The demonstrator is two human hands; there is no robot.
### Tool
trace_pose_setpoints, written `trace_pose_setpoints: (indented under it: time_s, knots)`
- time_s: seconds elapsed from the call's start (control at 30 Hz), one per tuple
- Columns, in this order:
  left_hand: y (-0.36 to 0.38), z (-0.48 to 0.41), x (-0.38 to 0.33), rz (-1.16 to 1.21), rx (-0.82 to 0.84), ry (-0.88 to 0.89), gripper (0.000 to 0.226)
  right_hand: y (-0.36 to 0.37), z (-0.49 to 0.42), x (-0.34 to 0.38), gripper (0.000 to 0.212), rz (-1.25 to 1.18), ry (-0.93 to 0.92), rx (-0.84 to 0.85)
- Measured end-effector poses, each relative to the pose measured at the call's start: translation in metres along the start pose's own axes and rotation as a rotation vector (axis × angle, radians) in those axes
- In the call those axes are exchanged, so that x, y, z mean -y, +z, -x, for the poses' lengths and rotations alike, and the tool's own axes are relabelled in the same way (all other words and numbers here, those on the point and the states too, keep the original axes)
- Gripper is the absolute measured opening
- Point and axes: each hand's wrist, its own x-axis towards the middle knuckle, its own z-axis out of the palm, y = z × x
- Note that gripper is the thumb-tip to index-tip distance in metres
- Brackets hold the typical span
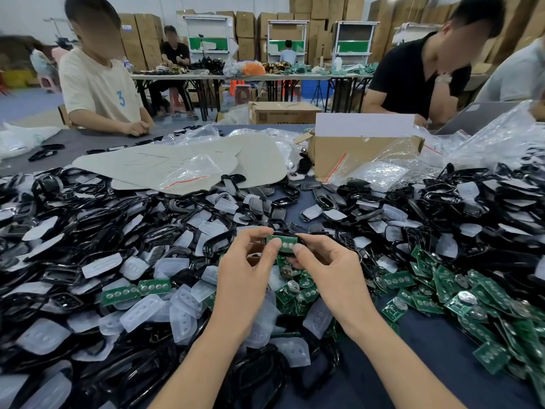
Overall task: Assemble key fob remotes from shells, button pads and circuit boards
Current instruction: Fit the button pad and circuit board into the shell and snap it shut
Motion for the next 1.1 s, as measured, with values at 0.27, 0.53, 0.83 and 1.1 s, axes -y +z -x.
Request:
trace_pose_setpoints:
  time_s: [0.27,0.53,0.83,1.1]
  knots:
    - [-0.001,0.001,-0.005,0.058,0.034,-0.004,0.017,-0.001,0.000,0.005,0.018,-0.087,0.039,0.018]
    - [-0.003,0.000,-0.006,0.071,0.056,-0.042,0.018,-0.001,0.000,0.007,0.018,-0.084,0.044,0.017]
    - [-0.003,0.000,-0.009,0.068,0.107,-0.037,0.011,0.003,0.001,0.006,0.017,-0.090,0.012,0.015]
    - [-0.005,0.000,-0.017,0.097,0.049,-0.022,0.016,0.004,0.003,0.009,0.018,-0.005,-0.030,0.107]
